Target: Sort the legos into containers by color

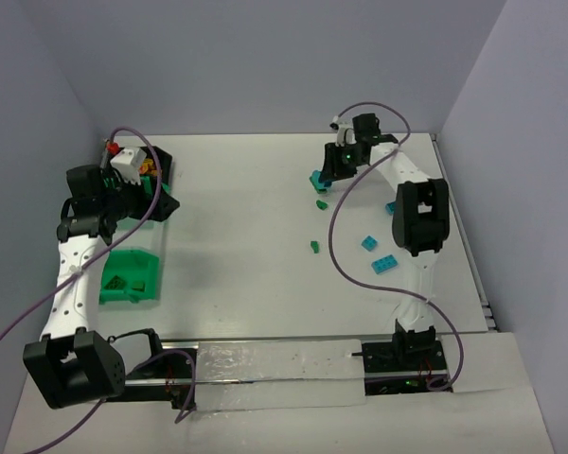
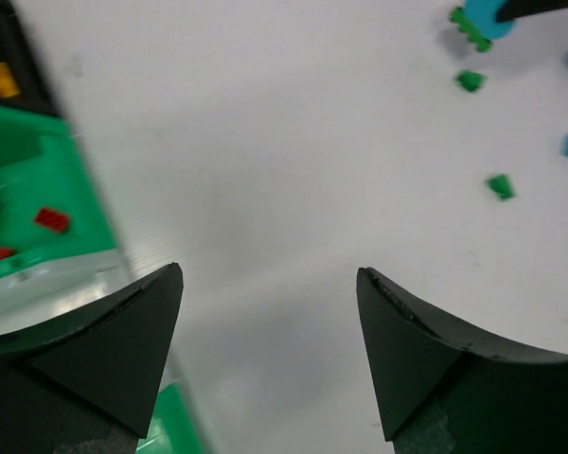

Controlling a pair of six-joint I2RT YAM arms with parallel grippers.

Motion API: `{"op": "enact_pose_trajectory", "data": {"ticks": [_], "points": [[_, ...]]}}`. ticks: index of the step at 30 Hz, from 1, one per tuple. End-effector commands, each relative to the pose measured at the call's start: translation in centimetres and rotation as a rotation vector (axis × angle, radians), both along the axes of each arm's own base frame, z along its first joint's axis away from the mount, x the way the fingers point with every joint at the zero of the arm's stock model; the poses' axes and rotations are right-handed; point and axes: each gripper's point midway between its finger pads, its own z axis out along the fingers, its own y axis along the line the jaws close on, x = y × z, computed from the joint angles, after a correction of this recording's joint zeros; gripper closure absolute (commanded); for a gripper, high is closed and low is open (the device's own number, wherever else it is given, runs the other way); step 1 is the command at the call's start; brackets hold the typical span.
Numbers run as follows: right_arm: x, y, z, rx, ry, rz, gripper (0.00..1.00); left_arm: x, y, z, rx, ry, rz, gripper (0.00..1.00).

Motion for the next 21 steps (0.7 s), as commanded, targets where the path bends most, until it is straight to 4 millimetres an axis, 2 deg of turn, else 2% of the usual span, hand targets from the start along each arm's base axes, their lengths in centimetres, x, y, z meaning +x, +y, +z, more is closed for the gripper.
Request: {"op": "enact_pose_trajectory", "data": {"ticks": [1,3,4,5,6,8,9,10,11,12,15,19,21], "points": [[-3.8,5.4,17.0,0.386,-0.291,0.312,1.00,-2.9,-5.7,5.1,-0.232,-0.136,-0.295,0.15],[-6.1,6.8,18.8,0.460,-0.275,0.393,1.00,-3.3,-6.7,6.2,-0.302,-0.151,-0.347,0.14],[-7.9,7.8,19.7,0.513,-0.251,0.449,1.00,-3.9,-7.5,6.7,-0.358,-0.133,-0.379,0.13],[-8.5,8.4,20.5,0.524,-0.258,0.465,1.00,-4.3,-7.9,6.5,-0.375,-0.121,-0.402,0.12],[-10.6,9.7,21.4,0.581,-0.231,0.512,1.00,-4.7,-8.5,7.0,-0.421,-0.116,-0.428,0.11],[-12.6,10.9,22.1,0.632,-0.209,0.557,1.00,-5.1,-9.3,7.7,-0.463,-0.112,-0.461,0.11],[-14.0,11.5,21.3,0.660,-0.164,0.571,1.00,-5.4,-10.1,8.3,-0.489,-0.114,-0.485,0.11],[-14.7,12.2,21.7,0.676,-0.172,0.585,1.00,-5.6,-10.6,8.7,-0.502,-0.114,-0.500,0.11],[-16.3,13.3,23.4,0.717,-0.196,0.631,1.00,-6.1,-11.4,8.7,-0.517,-0.102,-0.529,0.11],[-17.3,13.7,22.8,0.739,-0.164,0.635,1.00,-6.4,-11.9,9.0,-0.539,-0.085,-0.536,0.11],[-19.7,15.4,25.3,0.822,-0.176,0.697,1.00,-7.3,-13.4,9.4,-0.569,-0.076,-0.588,0.13],[-21.7,16.3,27.0,0.887,-0.164,0.755,1.00,-8.1,-14.4,9.5,-0.594,-0.064,-0.641,0.13],[-22.5,16.5,27.1,0.910,-0.145,0.777,1.00,-8.4,-14.9,9.3,-0.600,-0.054,-0.662,0.13]]}}
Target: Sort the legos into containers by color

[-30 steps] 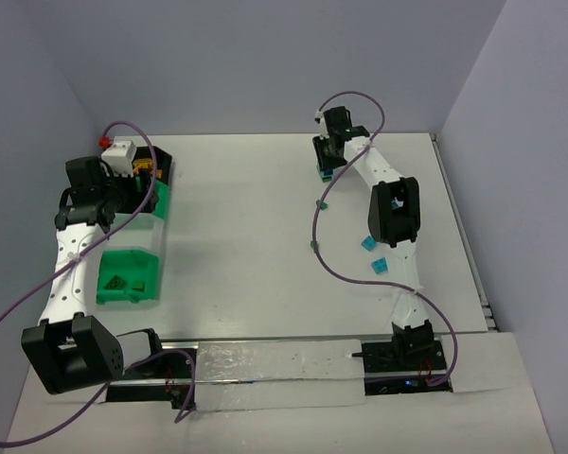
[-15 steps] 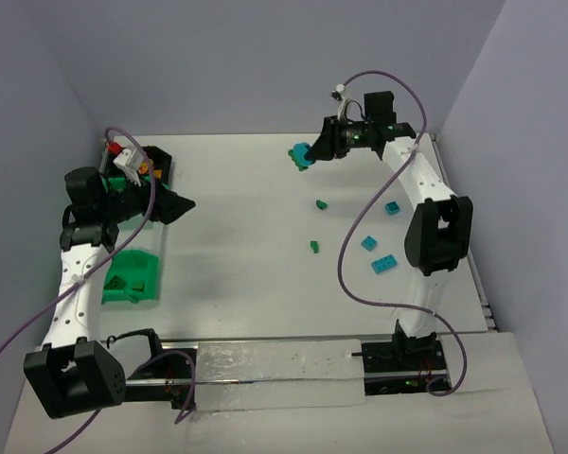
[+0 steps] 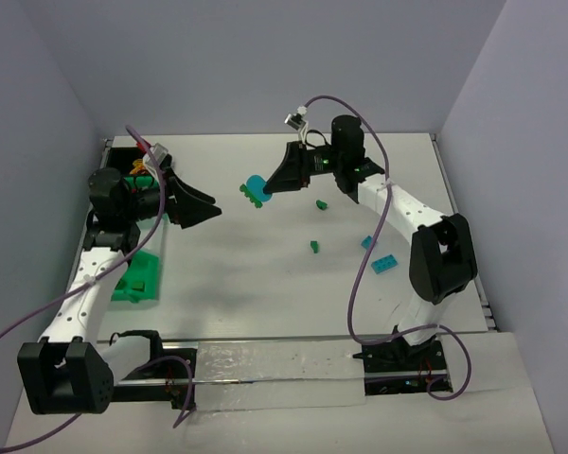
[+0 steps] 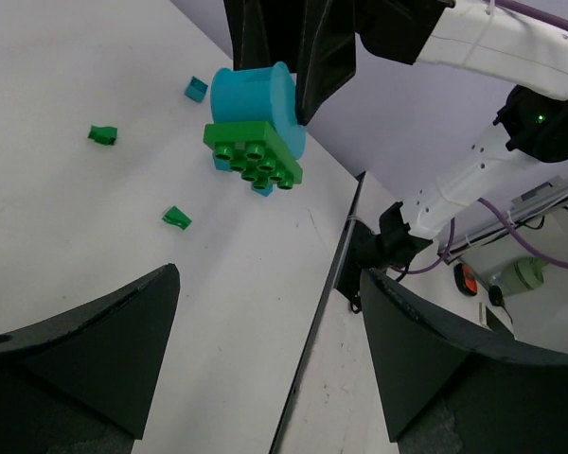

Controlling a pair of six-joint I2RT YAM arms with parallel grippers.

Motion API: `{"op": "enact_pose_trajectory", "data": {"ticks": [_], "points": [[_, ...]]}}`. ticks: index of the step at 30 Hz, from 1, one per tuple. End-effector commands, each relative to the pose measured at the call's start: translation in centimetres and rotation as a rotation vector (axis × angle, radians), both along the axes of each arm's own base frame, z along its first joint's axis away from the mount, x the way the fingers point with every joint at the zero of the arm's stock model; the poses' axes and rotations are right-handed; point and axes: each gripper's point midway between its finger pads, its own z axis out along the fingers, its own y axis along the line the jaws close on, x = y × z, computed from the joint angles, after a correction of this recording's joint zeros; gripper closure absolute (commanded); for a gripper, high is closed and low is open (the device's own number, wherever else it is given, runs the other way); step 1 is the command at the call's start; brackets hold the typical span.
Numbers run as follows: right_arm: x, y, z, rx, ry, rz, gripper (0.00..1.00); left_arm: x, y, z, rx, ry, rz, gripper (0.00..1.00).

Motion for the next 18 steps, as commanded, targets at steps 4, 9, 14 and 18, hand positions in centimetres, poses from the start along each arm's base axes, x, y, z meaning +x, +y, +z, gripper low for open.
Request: {"op": "enact_pose_trajectory", "data": {"ticks": [4,9,14,18], "points": [[-3.8,0.4,5.9,0.156,-0.091,0.121,1.00,-1.7,-1.7,1.1,-0.044,-0.027,-0.106,0.14],[-4.1,0.9,5.7,0.158,-0.085,0.127,1.00,-1.8,-2.4,1.6,-0.078,0.005,-0.129,0.15],[-3.9,1.2,5.4,0.145,-0.078,0.119,1.00,-1.9,-3.1,2.1,-0.101,0.016,-0.149,0.15],[-4.0,1.6,5.1,0.135,-0.084,0.126,1.00,-1.7,-3.3,2.5,-0.116,0.017,-0.148,0.15]]}}
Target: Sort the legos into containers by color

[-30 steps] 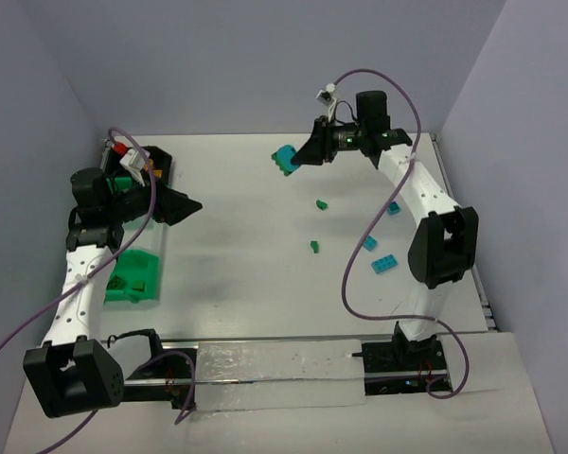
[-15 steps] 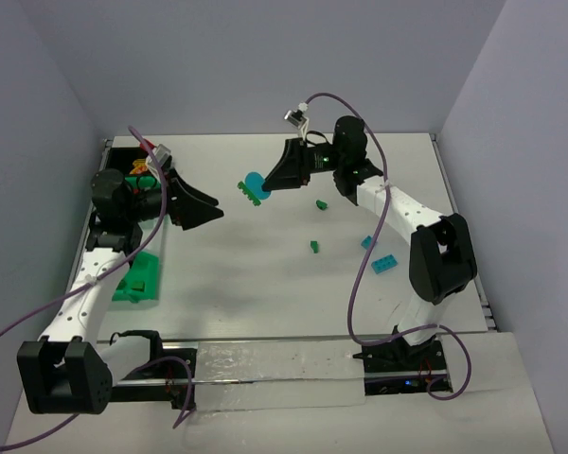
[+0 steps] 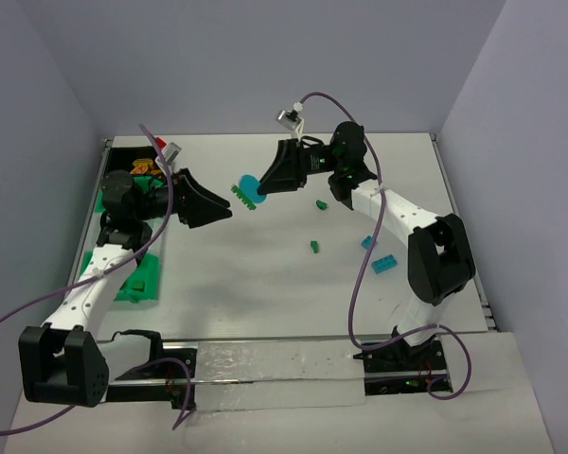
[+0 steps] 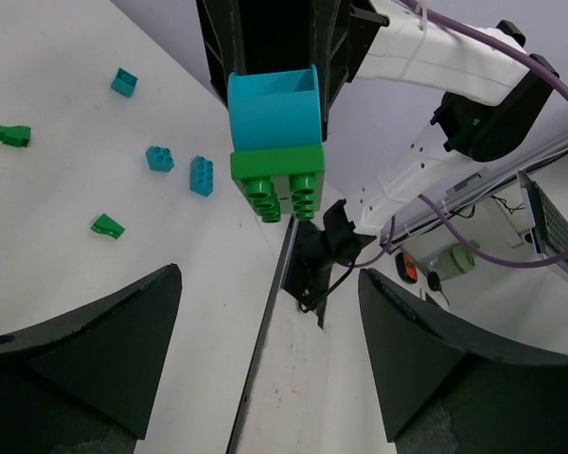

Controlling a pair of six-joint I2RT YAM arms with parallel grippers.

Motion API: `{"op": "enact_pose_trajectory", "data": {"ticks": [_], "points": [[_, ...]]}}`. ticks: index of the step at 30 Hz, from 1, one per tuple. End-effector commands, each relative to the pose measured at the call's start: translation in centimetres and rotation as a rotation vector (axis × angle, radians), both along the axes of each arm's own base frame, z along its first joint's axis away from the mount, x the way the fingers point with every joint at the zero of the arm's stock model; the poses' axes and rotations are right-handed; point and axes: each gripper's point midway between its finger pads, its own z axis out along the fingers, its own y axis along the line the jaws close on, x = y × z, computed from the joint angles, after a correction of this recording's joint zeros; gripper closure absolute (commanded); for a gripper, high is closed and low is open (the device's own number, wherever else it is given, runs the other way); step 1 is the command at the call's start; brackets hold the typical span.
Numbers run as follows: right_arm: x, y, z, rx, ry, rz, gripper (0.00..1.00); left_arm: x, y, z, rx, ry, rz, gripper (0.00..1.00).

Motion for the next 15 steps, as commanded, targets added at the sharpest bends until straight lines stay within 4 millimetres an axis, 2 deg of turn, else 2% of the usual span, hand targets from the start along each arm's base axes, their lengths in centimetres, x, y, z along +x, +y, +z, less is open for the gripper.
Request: {"op": "enact_pose_trajectory", "data": {"ticks": [1,6,15], "points": [[-1.1,0.3,1.3,0.019,-0.074,0.017,1.00,-0.1,-0.4,1.6,-0.033,-0.048,-0.021,0.15],[-1.2,0.6,1.0,0.006,-0.070,0.024,1.00,0.6,-0.7,1.8,-0.039,-0.044,-0.005,0.17],[-1.4,1.5,0.0,-0.042,-0.085,0.027,1.00,1.8,-1.2,1.8,-0.042,-0.042,0.021,0.28]]}}
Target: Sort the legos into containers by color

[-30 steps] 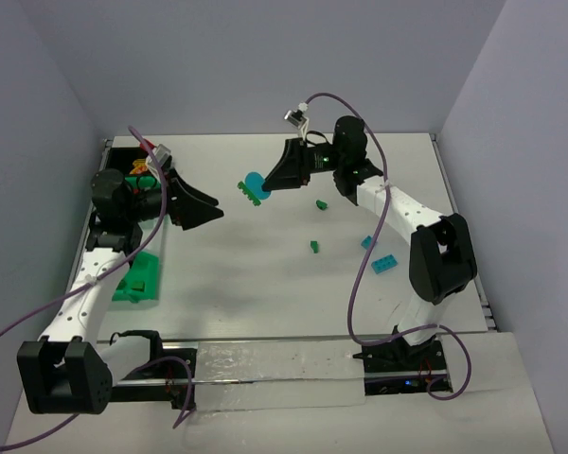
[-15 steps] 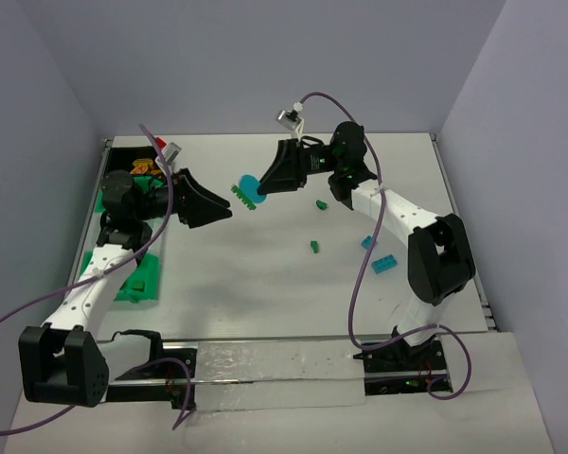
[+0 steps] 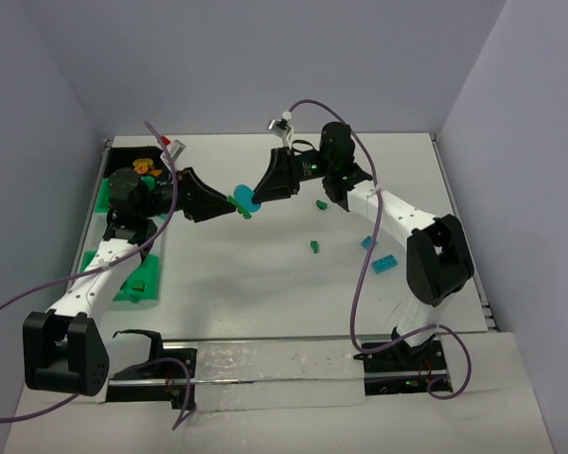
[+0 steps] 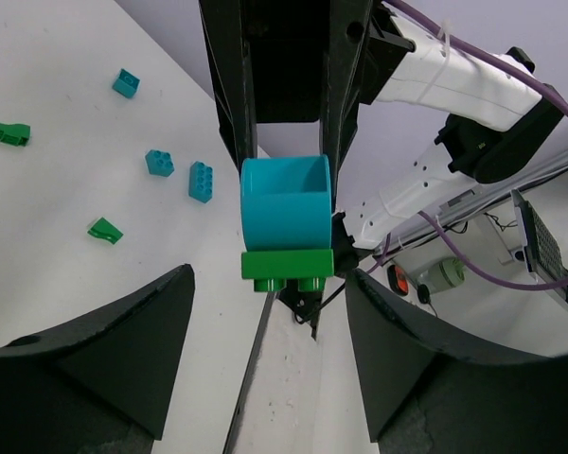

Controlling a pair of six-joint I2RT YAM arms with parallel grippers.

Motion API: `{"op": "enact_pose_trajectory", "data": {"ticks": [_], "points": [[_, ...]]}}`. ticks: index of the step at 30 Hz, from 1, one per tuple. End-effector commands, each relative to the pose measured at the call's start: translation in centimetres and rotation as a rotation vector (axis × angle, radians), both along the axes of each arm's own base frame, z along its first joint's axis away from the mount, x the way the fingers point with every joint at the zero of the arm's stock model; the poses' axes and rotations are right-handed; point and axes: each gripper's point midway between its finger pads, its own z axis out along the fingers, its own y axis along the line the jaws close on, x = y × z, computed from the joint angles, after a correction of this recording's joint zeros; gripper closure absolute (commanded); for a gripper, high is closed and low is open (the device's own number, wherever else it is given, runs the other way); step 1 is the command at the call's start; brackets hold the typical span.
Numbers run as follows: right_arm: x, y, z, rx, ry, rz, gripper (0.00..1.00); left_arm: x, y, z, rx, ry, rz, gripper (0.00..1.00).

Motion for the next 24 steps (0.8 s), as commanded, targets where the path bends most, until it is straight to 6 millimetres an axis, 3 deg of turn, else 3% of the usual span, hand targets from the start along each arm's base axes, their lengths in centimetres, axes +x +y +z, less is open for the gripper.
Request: {"op": "enact_pose_trajectory", "data": {"ticks": [1,4,14,19,24], "points": [[-0.5,0.4,1.9,0.014,-0.129,0.003,1.00,0.6,-0.5,2.3,-0.022,-0.092,0.011,0.29],[-0.5,0.6,1.4,-0.016,-0.119,-0.003,1.00,0.5,-0.7,2.3,-0.020,-0.096,0.002,0.37],[0.3,0.6,1.7,-0.009,-0.078,-0.017,1.00,-1.3,-0.8,0.4,0.011,-0.079,-0.059,0.81],[1.3,-0.2,3.1,0.038,-0.070,-0.032,1.00,-2.5,-0.6,-0.7,0.049,-0.076,-0.092,0.98],[2.4,-1.4,4.7,0.090,-0.059,-0.045,1.00,-3.2,-0.3,-2.5,0.124,-0.107,-0.122,1.00]]}}
